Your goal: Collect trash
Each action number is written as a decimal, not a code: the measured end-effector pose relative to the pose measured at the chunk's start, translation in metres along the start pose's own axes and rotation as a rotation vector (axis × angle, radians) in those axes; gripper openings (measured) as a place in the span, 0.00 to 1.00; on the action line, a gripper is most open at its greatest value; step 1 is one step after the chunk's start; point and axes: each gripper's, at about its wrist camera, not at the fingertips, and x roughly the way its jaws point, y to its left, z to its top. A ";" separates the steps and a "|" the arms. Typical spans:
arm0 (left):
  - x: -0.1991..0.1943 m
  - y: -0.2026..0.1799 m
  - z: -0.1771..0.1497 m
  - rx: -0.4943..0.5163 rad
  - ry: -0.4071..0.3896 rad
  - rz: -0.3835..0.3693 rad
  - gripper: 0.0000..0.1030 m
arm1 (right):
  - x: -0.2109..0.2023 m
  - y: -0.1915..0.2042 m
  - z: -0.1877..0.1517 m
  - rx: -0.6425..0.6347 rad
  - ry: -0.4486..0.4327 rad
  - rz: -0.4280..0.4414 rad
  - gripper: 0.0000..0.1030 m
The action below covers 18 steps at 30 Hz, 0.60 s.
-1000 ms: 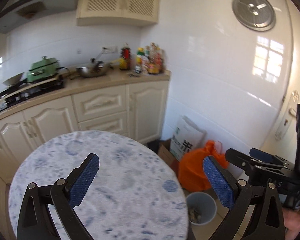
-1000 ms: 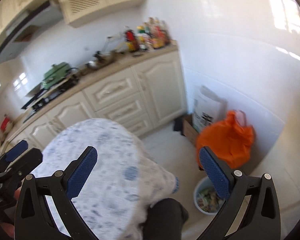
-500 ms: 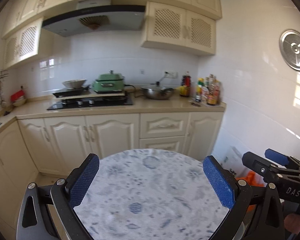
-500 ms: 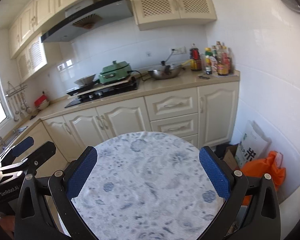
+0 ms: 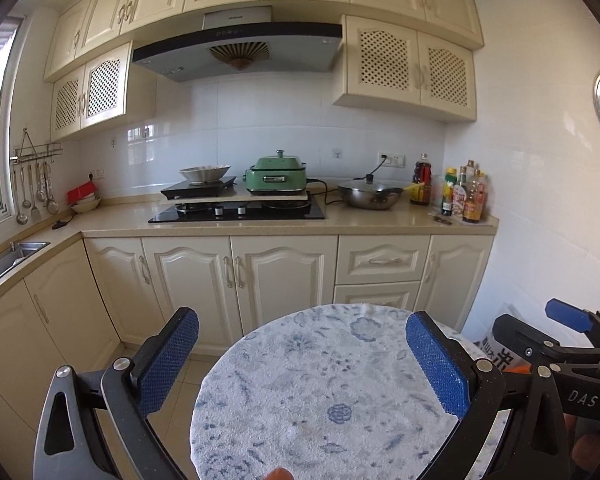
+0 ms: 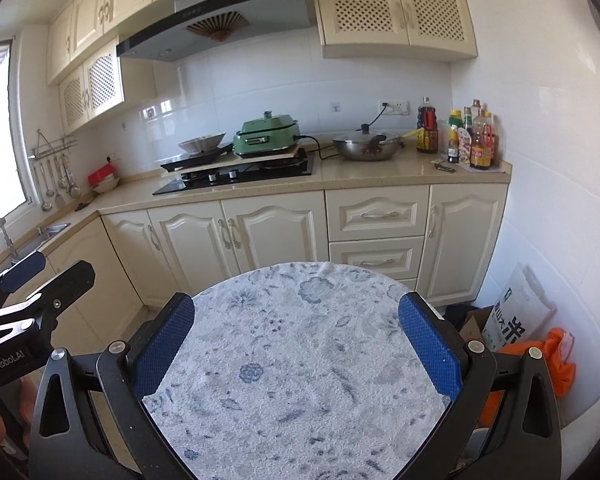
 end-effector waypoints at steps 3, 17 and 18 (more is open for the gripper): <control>-0.003 0.002 -0.001 -0.021 -0.002 0.001 0.99 | 0.000 0.001 0.001 -0.004 0.002 -0.011 1.00; -0.004 0.016 0.000 -0.055 -0.017 0.014 0.99 | 0.001 0.006 0.001 -0.025 0.008 -0.002 1.00; -0.004 0.016 -0.002 -0.049 -0.020 0.018 0.99 | 0.001 0.006 0.001 -0.024 0.008 0.001 1.00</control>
